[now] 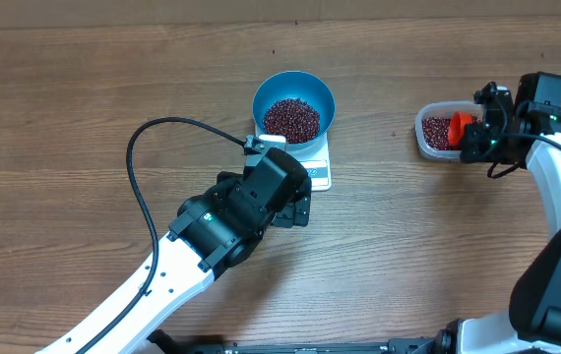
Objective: Scoop item into bowl and weigh 150g on scale
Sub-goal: 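Carry the empty red cup back over the bean tub, then lower the red cup into the tub and scoop beans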
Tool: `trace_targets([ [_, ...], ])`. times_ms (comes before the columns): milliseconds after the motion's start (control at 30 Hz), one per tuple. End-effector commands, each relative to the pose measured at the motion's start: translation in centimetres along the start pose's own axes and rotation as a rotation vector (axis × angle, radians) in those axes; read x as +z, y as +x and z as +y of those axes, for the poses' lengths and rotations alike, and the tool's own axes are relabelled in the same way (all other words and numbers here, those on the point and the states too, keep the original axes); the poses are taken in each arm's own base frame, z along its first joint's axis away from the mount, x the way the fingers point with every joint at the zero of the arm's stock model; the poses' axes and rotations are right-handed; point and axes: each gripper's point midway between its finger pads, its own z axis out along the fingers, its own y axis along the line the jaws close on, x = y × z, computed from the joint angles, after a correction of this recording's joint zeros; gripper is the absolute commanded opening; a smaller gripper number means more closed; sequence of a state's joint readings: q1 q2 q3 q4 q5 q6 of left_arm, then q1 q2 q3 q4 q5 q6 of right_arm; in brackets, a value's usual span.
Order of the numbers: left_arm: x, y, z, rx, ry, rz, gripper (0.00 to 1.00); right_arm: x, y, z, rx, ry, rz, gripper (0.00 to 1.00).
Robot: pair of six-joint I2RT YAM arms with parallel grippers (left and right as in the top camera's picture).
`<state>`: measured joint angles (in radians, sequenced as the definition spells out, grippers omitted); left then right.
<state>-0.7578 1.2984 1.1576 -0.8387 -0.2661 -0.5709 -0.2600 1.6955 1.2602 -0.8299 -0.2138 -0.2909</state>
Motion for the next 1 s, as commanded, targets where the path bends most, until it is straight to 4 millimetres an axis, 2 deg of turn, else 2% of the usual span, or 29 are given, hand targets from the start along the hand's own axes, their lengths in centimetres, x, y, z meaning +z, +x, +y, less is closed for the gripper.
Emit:
trace_targets([
  [0, 0.0, -0.2, 0.0, -0.011, -0.007, -0.006, 1.00, 0.5, -0.1, 0.2, 0.002, -0.015, 0.004, 0.22],
  [133, 0.0, -0.2, 0.0, -0.011, -0.007, -0.006, 0.99, 0.5, -0.3, 0.2, 0.000, -0.013, -0.003, 0.21],
  [233, 0.0, -0.2, 0.0, -0.011, -0.007, -0.006, 1.00, 0.5, -1.0, 0.0, -0.007, -0.006, -0.032, 0.25],
  [433, 0.0, -0.2, 0.0, -0.011, -0.007, -0.006, 1.00, 0.5, -2.2, -0.3, -0.018, 0.005, -0.080, 0.25],
  [600, 0.0, -0.2, 0.0, -0.011, -0.007, -0.006, 0.99, 0.4, -2.5, -0.3, -0.022, 0.009, -0.093, 0.12],
  [633, 0.0, -0.2, 0.0, -0.011, -0.007, -0.006, 1.00, 0.4, -2.5, -0.5, -0.012, 0.016, -0.091, 0.04],
  [733, 0.0, -0.2, 0.0, -0.011, -0.007, -0.006, 1.00, 0.4, -2.3, -1.1, 0.035, 0.053, -0.084, 0.04],
  [967, 0.0, -0.2, 0.0, -0.011, -0.007, -0.006, 1.00, 0.5, -1.9, -1.0, 0.040, 0.049, -0.067, 0.04],
])
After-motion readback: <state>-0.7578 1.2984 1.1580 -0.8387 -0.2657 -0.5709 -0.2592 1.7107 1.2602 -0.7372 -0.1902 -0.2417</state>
